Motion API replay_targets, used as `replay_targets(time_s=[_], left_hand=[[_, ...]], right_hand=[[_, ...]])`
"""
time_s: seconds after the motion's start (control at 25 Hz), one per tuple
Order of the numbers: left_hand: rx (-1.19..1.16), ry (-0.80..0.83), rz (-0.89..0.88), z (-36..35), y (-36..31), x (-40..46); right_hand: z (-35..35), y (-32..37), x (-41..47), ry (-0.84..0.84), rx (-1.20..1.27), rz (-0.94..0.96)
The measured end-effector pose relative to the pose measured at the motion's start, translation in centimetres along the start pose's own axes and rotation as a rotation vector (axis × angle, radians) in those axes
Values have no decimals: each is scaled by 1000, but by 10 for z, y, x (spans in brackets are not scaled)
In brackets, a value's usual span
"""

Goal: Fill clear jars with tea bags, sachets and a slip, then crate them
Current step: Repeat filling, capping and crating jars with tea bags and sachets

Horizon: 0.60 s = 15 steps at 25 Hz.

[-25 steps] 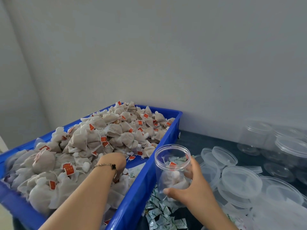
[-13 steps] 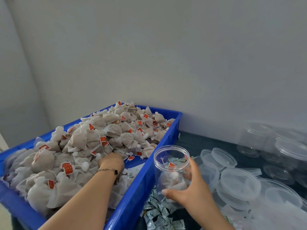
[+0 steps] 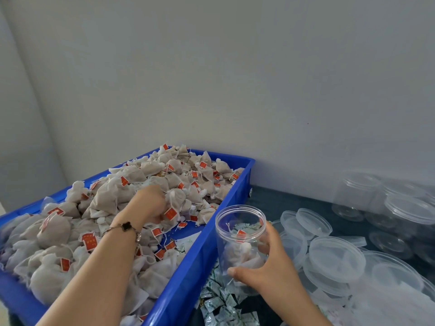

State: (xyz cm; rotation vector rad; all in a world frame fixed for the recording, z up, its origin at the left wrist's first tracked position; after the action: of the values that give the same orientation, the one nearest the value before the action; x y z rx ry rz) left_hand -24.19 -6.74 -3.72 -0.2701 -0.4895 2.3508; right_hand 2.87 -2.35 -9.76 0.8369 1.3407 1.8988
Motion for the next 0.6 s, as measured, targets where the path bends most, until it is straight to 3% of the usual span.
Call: replay_targets(time_s=[0.08,0.16,0.24,0.36,0.48,0.52,0.6], left_hand=[[-381,15,-68,9,-12,-17],[-817,162,-160,14,-30,-35],[-1015,270,-285,13,-50,-48],[-895,312,-517,7,-75,-66],[-453,367,-723,-7,-85,-77],[-365,367,-732,-10,-83,-74],[-408,256,-648,-5,-74,-58]], right_hand=[[-1,0,-1,-1,-18,12],[-2,0,0,-5,-31,20],[-3,-1,0,0,-40,24],[-5,3,-1,10,-43,32],[-3,3,0,5,-13,50],[-1,1,0,-9,3,45],[0,-2,0,-25,28,31]])
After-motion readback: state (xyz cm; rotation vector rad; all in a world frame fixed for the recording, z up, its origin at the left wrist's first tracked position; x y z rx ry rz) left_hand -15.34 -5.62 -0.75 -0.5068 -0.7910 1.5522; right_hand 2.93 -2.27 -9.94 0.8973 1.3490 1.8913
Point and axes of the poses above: each hand's wrist, its own x-axis towards the middle knuckle, its own z-axis out of the back of the hand, y = z × x, the point moved 4 cm from there along x, towards the middle knuckle, and after that the axes turned 1 degree about x, right-handed, at the moved point
